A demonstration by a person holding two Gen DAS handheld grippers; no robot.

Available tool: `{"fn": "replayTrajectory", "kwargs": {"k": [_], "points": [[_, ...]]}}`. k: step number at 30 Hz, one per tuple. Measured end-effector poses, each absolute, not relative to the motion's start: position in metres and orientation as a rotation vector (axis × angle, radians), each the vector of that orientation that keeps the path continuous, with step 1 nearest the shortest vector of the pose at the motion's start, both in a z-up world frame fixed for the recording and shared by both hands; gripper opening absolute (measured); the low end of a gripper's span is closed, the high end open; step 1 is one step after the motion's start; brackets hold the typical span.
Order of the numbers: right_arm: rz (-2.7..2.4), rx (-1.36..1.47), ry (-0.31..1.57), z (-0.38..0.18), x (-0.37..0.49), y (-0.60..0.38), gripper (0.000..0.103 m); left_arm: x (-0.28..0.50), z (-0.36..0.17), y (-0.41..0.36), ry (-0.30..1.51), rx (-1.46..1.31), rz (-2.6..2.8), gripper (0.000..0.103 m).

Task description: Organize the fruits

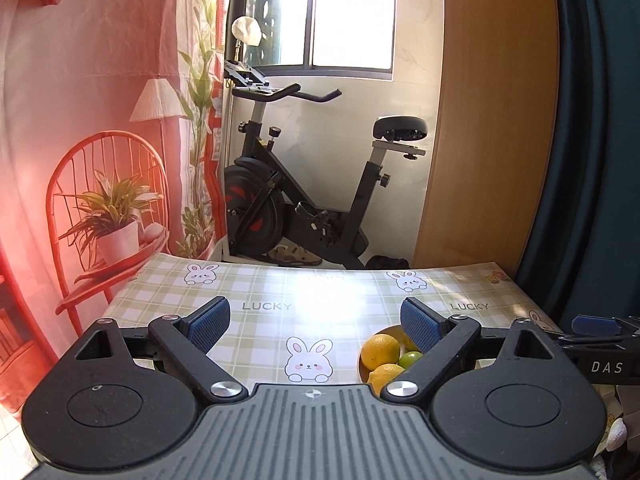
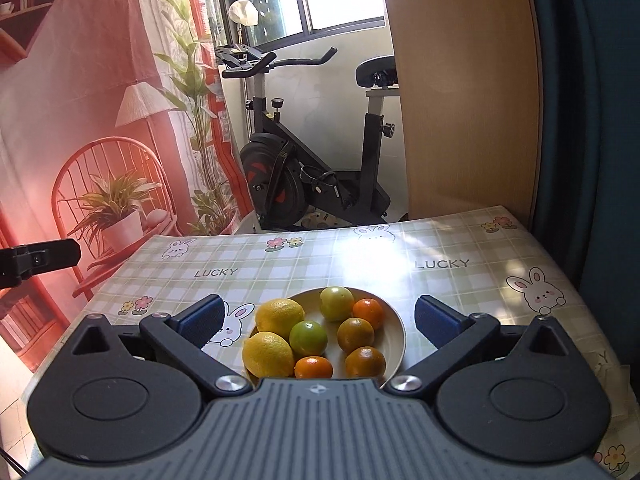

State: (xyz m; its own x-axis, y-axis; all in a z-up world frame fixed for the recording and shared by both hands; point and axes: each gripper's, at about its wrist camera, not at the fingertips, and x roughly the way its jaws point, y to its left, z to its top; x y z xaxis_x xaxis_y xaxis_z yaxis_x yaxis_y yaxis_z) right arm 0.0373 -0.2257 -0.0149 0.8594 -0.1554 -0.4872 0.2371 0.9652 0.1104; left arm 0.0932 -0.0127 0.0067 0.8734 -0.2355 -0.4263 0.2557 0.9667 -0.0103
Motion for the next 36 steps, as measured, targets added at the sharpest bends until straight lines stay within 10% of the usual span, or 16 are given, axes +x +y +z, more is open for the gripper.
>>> {"fn": "replayTrajectory", "kwargs": {"k": [36], "points": [[-0.19,0.09,0.485,0.023,-0.024,-0.172,0.103,0.027,0.031,0.014,0.387,0.064,-0.229,0.096]]}}
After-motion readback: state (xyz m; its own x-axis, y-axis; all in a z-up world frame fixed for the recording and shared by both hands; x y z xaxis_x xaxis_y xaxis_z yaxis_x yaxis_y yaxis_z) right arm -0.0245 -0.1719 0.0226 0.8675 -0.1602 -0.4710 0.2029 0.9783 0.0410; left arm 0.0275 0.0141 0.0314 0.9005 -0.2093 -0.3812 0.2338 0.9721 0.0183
